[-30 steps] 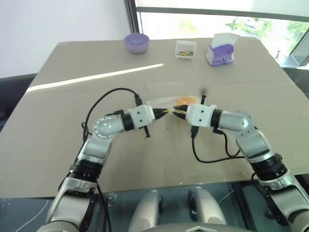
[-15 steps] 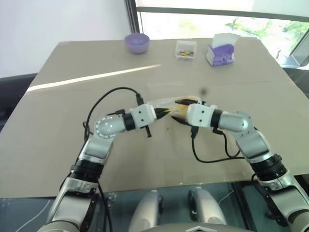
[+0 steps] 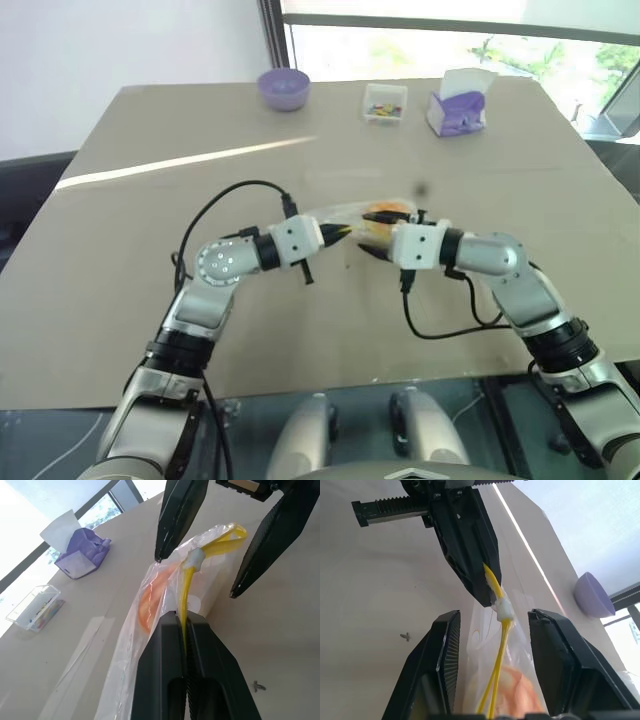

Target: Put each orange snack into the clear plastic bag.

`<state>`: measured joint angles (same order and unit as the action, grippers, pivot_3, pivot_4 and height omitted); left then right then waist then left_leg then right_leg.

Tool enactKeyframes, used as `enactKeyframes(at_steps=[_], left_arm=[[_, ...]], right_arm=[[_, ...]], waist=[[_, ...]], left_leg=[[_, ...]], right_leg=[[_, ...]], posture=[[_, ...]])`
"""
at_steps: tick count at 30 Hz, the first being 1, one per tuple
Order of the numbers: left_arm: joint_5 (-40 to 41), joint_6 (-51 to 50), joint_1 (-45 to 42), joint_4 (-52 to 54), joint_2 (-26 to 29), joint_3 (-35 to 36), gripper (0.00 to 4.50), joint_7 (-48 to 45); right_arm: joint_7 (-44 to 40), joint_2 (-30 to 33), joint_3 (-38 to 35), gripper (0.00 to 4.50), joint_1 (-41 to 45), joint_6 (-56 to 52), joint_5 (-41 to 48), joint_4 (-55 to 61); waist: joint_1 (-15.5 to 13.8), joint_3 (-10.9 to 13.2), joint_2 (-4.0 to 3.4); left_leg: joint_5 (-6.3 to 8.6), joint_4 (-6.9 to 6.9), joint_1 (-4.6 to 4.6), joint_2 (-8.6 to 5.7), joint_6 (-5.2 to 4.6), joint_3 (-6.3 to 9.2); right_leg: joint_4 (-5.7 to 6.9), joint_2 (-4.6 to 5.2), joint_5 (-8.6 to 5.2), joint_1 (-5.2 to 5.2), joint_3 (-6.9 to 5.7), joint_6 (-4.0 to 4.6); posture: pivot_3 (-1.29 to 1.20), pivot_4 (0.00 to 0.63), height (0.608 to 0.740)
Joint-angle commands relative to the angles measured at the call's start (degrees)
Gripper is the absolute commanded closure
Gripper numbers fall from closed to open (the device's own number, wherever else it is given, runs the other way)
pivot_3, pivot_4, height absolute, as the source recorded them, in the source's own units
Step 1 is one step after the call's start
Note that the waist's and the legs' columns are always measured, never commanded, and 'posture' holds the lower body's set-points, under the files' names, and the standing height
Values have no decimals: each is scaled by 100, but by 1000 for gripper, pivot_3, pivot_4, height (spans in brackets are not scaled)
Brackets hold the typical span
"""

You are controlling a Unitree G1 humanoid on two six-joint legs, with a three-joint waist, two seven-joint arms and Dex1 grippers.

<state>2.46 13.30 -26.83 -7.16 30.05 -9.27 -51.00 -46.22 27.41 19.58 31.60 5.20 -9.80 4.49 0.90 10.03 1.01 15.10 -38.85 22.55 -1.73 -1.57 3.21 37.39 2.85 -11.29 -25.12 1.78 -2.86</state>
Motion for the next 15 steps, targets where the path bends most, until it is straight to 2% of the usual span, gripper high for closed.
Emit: enactKeyframes(at_steps=[1,2,3,6,15], left_arm=[[116,-72,-44,273,-1,95,4500,44],[122,-85,-50,275,-3,99,4500,41],[129,-98,-59,269,-5,103,4500,37],[138,-115,-68,267,-11,113,4500,34],[166,-165,-79,308,-24,125,4500,33]], right_arm=[[5,52,-28,2222,150,242,-76,161],[17,47,-27,2222,162,269,-93,147],[37,41,-27,2456,179,308,-122,125],[101,35,-33,3508,210,405,-211,73],[164,-10,-25,3508,245,575,-358,-24]], waist=[[0,0,0],[1,0,0],[2,0,0],[0,0,0],[-1,0,0]], left_leg=[[0,0,0,0,0,0],[0,0,0,0,0,0],[0,0,0,0,0,1],[0,0,0,0,0,1],[0,0,0,0,0,2]], right_leg=[[0,0,0,0,0,0],[0,0,0,0,0,0],[0,0,0,0,-1,0],[0,0,0,0,-1,0],[-1,0,0,1,-2,0]], posture=[[0,150,740],[0,150,740],[0,150,740],[0,150,740],[0,150,740]])
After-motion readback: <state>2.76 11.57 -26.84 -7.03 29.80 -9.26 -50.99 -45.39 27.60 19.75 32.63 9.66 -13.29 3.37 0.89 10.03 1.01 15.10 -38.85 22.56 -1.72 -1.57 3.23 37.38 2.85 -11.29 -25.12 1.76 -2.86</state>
